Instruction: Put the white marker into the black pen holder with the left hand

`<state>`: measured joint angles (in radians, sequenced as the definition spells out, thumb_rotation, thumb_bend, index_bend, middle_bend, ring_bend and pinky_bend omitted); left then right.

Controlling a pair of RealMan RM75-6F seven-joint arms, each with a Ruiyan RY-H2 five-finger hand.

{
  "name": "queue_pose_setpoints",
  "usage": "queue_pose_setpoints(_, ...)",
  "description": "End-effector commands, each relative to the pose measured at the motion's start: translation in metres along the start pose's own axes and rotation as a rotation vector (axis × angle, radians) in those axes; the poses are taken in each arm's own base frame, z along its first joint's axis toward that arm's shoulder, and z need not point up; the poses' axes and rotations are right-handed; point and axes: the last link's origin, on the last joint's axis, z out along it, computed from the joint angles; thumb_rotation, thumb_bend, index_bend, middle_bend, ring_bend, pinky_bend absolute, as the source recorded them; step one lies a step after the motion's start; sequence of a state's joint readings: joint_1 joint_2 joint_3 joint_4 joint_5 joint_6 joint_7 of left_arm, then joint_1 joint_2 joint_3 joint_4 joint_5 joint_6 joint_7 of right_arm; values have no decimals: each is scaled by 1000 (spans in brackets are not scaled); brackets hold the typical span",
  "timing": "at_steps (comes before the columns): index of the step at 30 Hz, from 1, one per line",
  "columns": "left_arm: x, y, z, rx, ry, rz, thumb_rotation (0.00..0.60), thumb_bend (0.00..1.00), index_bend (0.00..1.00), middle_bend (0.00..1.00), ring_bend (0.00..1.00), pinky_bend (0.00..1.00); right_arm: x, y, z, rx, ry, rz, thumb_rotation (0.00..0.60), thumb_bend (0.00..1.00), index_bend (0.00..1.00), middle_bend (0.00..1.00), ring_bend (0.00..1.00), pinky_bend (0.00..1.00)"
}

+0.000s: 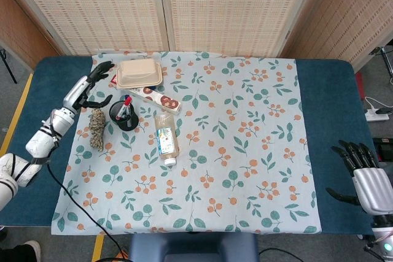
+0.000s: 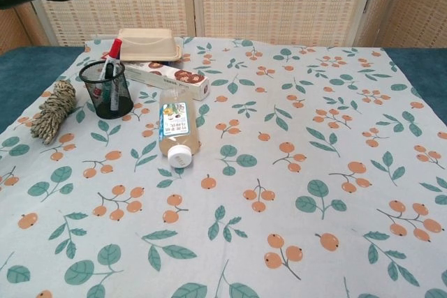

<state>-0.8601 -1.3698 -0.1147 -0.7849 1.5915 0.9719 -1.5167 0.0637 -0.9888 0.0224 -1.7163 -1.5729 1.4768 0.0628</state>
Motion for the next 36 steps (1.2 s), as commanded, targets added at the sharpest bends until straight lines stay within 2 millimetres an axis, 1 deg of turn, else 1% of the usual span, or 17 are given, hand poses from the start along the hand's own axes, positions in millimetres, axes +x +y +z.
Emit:
queue_pose_setpoints(1, 11, 57, -109, -95, 275, 765, 600, 404, 139, 90, 0, 84, 2, -2, -3, 15, 6, 3, 600, 0, 165, 58, 54, 0)
queue_pose_setpoints(2, 6, 61, -126, -73, 310, 871, 600, 403, 148, 96, 2, 86, 3, -2, -3, 20, 7, 4, 600, 0, 166, 58, 54, 0)
queue_pose_setpoints(3, -1, 64, -147, -39, 357, 987, 600, 402, 149, 102, 6, 88, 3, -4, -4, 28, 6, 6, 600, 0, 165, 58, 54, 0)
queue_pose_setpoints(5, -14, 65, -178, 6, 404, 1123, 600, 401, 138, 104, 13, 91, 2, -6, -5, 41, 0, 10, 600, 0, 166, 57, 54, 0)
queue_pose_setpoints(6, -24, 62, -196, 34, 418, 1163, 600, 401, 135, 105, 14, 91, 2, -8, -6, 50, -6, 14, 600, 0, 166, 57, 54, 0)
queue_pose_setpoints(8, -41, 51, -227, 96, 397, 1155, 600, 401, 134, 107, 14, 90, 2, -11, -7, 68, -11, 18, 600, 0, 165, 58, 54, 0)
queue_pose_setpoints(10, -50, 38, -250, 179, 372, 1115, 600, 399, 134, 93, 7, 88, 3, -13, -9, 82, -12, 22, 600, 0, 165, 58, 54, 0)
queue_pose_setpoints(12, -54, 21, -270, 280, 353, 1075, 600, 399, 134, 69, 0, 80, 4, -16, -12, 94, -12, 26, 600, 0, 165, 58, 54, 0)
queue_pose_setpoints(15, -52, -5, -290, 410, 351, 1044, 600, 401, 128, 22, 0, 69, 5, -17, -14, 101, -12, 26, 600, 0, 165, 58, 54, 0)
queue_pose_setpoints(18, -45, -26, -301, 496, 320, 1054, 600, 402, 110, 11, 0, 63, 5, -20, -15, 110, -11, 26, 600, 0, 165, 58, 54, 0)
queue_pose_setpoints(22, -39, -42, -304, 552, 319, 973, 600, 402, 83, 0, 0, 57, 3, -22, -15, 117, -21, 21, 600, 0, 165, 58, 54, 0)
queue_pose_setpoints(26, -32, -54, -306, 587, 315, 974, 600, 403, 65, 0, 0, 61, 3, -22, -14, 114, -21, 18, 600, 0, 165, 58, 54, 0)
queue_pose_setpoints(30, -32, -58, -305, 591, 319, 967, 600, 403, 64, 0, 0, 69, 1, -22, -13, 110, -26, 15, 600, 0, 165, 58, 54, 0)
queue_pose_setpoints(36, -32, -58, -303, 590, 323, 977, 600, 402, 63, 0, 0, 69, 1, -21, -12, 104, -28, 8, 600, 0, 165, 58, 54, 0)
